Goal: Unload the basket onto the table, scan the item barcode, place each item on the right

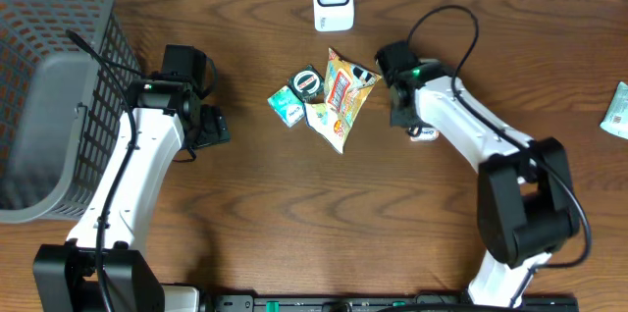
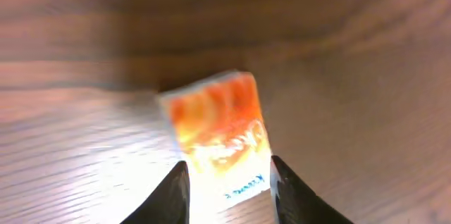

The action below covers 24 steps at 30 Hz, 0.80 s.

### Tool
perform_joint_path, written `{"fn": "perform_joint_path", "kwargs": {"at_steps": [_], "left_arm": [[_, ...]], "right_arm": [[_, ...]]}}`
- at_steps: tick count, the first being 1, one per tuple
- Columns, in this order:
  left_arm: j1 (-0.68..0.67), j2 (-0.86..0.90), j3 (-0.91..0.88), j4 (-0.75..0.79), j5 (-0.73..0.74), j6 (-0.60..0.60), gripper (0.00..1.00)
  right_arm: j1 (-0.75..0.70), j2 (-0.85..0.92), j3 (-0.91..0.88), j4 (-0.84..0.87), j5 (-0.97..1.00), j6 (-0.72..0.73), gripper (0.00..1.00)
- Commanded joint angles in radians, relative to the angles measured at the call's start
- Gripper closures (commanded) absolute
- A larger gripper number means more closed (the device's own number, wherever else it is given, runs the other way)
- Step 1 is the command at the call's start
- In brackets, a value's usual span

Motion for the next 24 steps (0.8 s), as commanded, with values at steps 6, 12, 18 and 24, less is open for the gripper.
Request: {"fn": "perform_joint_path", "kwargs": {"at_steps": [6,12,18,24], "left_arm": [[0.003,0.0,-0.005,-0.003,-0.02,-0.013,0.02],[0.003,0.0,-0.005,-0.003,-0.02,-0.013,0.02],[0.003,0.0,-0.005,-0.003,-0.02,-0.013,0.02],[0.003,0.0,-0.005,-0.003,-0.02,-0.013,0.02]], "right_arm": [[0.007,0.039,0.023,-0.008,-0.051,-0.19,0.64],[0.004,0.126,0.022,-0.013,-0.024,-0.19,0.64],[0.005,0.181,0.022,-0.013,-0.024,-0.19,0.78],[0.005,0.17,0.029,-0.041,-0.025,-0.163,0.99]]}}
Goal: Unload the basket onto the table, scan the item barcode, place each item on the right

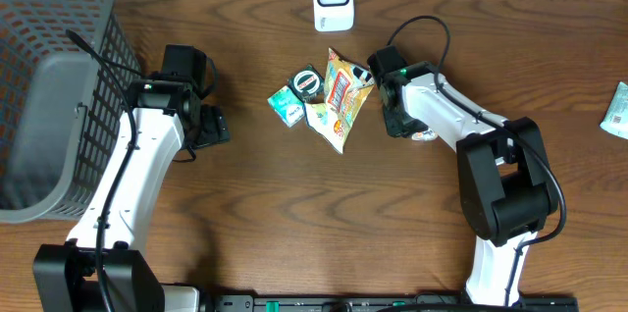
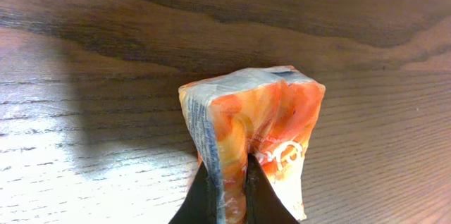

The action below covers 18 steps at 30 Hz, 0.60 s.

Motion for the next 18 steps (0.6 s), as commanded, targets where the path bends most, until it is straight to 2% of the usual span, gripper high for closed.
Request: {"fn": "perform_joint_path", "kwargs": {"at_steps": [1,5,9,14,18], "left_arm": [[0.003,0.0,-0.005,-0.003,-0.02,-0.013,0.02],[0.003,0.0,-0.005,-0.002,-0.02,-0.013,0.02],[0.003,0.0,-0.005,-0.003,-0.02,-0.013,0.02],[0.003,0.0,-0.005,-0.003,-0.02,-0.013,0.02],[0.003,0.0,-0.005,-0.002,-0.02,-0.013,0.02]], "right_arm": [[-0.002,0.011,0.016,-0.031,-0.035,0.051,0.99],[-0.008,-0.038,0.082,-0.063,-0.185,0.035,0.99],[-0.034,-0.1,0.133,-0.049,-0.482,-0.056,0.98],[-0.09,-0.125,0.13,-0.025,-0.884,-0.172,0.98],[-0.134,-0.116,0.053,-0.019,-1.079,-0.247,0.99]]}}
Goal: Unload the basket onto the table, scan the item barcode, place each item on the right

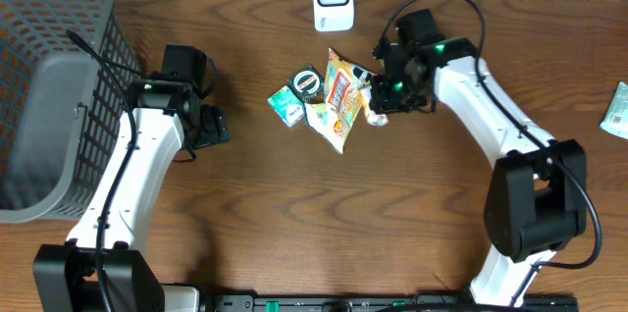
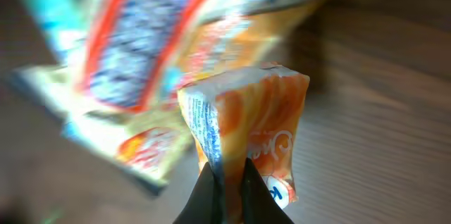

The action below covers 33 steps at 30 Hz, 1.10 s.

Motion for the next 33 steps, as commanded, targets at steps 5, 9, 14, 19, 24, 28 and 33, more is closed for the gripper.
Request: {"fn": "perform_joint_path", "kwargs": {"at_steps": [5,9,14,19,24,28,33], "left_arm": [[0.003,0.0,-0.004,-0.003,-0.02,-0.013,0.02],[0.003,0.0,-0.004,-0.003,-0.02,-0.013,0.02],[0.003,0.0,-0.004,-0.003,-0.02,-0.013,0.02],[0.003,0.0,-0.004,-0.003,-0.02,-0.013,0.02],[0.003,0.0,-0.004,-0.003,-0.02,-0.013,0.02],[0.003,0.0,-0.004,-0.003,-0.02,-0.013,0.02],[0.003,0.0,-0.004,-0.003,-0.02,-0.013,0.02]], "right_arm": [[-0.067,0.004,-0.203,0.078,-0.365,-0.092,0.98],[-0.142,0.004,-0.313,0.121,-0.27,-0.091,0.99],[-0.241,0.0,-0.284,0.083,-0.186,-0.092,0.99],[-0.328,0.0,-0.2,-0.019,-0.163,-0.093,0.88],[-0.351,0.0,-0.106,-0.15,-0.127,-0.111,0.71],[-0.337,0.0,-0.104,-0.177,-0.099,-0.111,0.68],[-0.285,0.0,-0.117,-0.156,0.087,-0.073,0.55]]}}
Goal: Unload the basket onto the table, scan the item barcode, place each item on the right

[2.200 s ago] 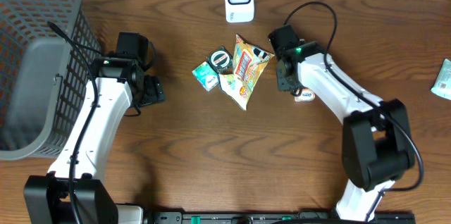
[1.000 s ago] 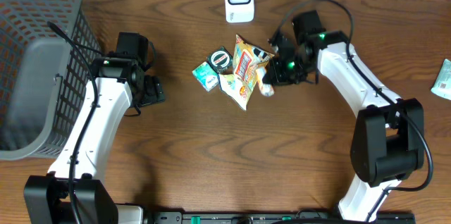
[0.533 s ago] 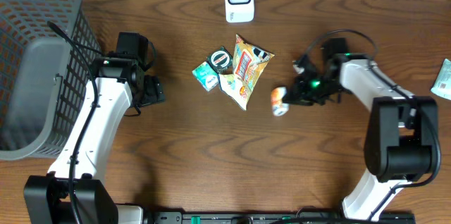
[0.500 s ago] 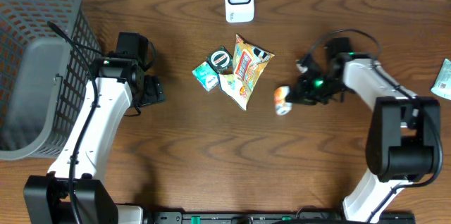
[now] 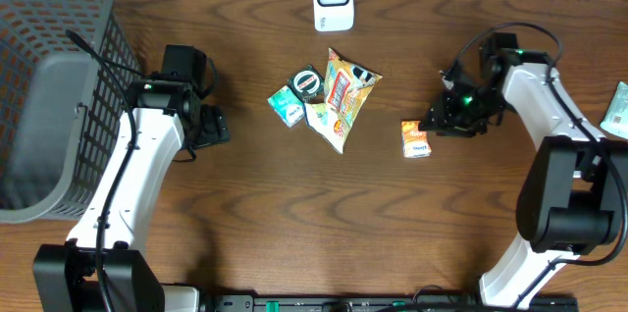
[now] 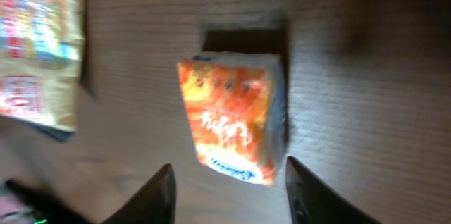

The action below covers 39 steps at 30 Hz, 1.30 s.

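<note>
A small orange packet [image 5: 415, 139] lies flat on the wooden table, right of the pile of items. In the right wrist view the orange packet [image 6: 232, 125] shows its printed face, lying just beyond the fingertips and apart from them. My right gripper [image 5: 440, 121] is just to the right of it, open wide and holding nothing [image 6: 229, 168]. The white scanner stands at the table's far edge. My left gripper [image 5: 209, 128] rests on the table at the left, far from the packet; its jaws do not show clearly.
A pile sits mid-table: a yellow snack bag [image 5: 343, 96], a round green tin [image 5: 306, 81] and a small green packet [image 5: 285, 106]. A grey mesh basket [image 5: 49, 86] fills the left side. Another green item [image 5: 616, 111] lies at the right edge.
My right gripper was shut on the orange packet, holding it up beside the snack bag. Now the packet lies on the table further right and the gripper is open, drawn back to its right.
First my right gripper stood open around the orange packet on the table right of the snack bag. Then it was shut on it. After that it held the packet up next to the bag. Now the packet lies flat, released. The left arm has not moved.
</note>
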### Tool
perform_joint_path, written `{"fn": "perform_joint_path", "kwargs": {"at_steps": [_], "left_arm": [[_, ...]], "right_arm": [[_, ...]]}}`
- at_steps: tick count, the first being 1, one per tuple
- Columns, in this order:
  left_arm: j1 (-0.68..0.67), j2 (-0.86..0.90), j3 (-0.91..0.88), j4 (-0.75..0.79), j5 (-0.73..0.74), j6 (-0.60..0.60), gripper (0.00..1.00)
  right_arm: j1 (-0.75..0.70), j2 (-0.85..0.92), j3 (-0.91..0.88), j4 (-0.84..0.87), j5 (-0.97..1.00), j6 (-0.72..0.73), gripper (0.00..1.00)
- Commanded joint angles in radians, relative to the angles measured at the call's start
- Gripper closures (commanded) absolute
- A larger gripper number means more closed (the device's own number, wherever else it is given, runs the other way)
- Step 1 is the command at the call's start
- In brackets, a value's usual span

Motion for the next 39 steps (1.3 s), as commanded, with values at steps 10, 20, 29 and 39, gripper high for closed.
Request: {"fn": "perform_joint_path", "kwargs": {"at_steps": [10,20,29,39], "left_arm": [[0.003,0.0,-0.005,-0.003,-0.02,-0.013,0.02],[0.003,0.0,-0.005,-0.003,-0.02,-0.013,0.02],[0.003,0.0,-0.005,-0.002,-0.02,-0.013,0.02],[0.003,0.0,-0.005,-0.002,-0.02,-0.014,0.02]], "right_arm": [[0.081,0.0,-0.164,0.227,0.199,0.114,0.57],[0.081,0.0,-0.235,0.295,0.041,0.172,0.62],[0.084,0.0,-0.235,0.307,0.015,0.211,0.81],[0.073,-0.003,-0.18,0.31,-0.492,0.013,0.99]]}}
